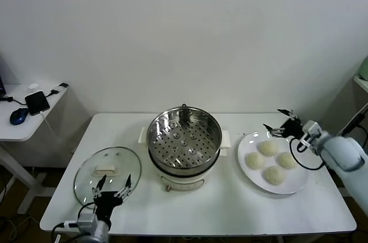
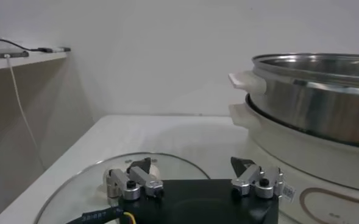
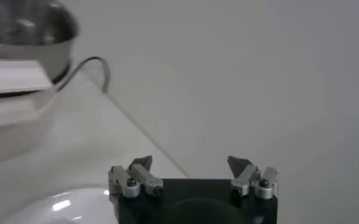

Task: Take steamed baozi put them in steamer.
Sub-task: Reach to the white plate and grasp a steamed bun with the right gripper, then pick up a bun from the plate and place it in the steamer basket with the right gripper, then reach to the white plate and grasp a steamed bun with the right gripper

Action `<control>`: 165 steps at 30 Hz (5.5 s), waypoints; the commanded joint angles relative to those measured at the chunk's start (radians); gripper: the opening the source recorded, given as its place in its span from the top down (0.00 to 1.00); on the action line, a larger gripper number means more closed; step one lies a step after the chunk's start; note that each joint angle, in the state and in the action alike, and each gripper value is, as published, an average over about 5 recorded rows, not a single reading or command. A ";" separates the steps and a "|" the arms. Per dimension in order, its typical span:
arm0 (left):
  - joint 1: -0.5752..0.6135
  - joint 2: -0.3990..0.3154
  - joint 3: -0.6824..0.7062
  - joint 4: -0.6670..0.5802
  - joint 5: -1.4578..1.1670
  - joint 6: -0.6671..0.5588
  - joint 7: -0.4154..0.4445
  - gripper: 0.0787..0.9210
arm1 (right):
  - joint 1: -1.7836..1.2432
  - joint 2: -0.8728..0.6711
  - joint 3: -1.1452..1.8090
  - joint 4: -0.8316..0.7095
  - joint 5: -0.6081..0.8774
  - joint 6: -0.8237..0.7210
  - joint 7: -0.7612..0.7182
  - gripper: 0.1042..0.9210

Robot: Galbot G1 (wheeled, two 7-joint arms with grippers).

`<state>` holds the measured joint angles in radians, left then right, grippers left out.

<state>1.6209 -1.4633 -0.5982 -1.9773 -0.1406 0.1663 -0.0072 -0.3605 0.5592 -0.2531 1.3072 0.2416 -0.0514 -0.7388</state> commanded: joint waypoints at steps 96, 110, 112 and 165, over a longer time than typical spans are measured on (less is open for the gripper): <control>0.036 0.024 0.038 0.021 0.006 -0.055 -0.020 0.12 | 0.746 0.849 -0.947 -0.536 -0.627 0.867 -0.143 0.40; 0.030 0.022 0.043 0.019 0.002 -0.054 -0.021 0.12 | 0.841 0.821 -0.983 -0.494 -0.402 0.884 -0.161 0.14; 0.032 0.020 0.043 0.014 0.003 -0.055 -0.022 0.12 | 0.909 0.795 -1.008 -0.456 -0.288 0.865 -0.208 0.13; 0.040 0.015 0.038 0.021 -0.009 -0.077 -0.032 0.12 | 0.574 0.223 -1.082 -0.183 0.167 -0.301 -0.048 0.12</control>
<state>1.6597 -1.4505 -0.5600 -1.9585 -0.1503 0.0910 -0.0379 0.3213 0.7420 -1.4260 1.1791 0.4343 -0.3173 -0.8118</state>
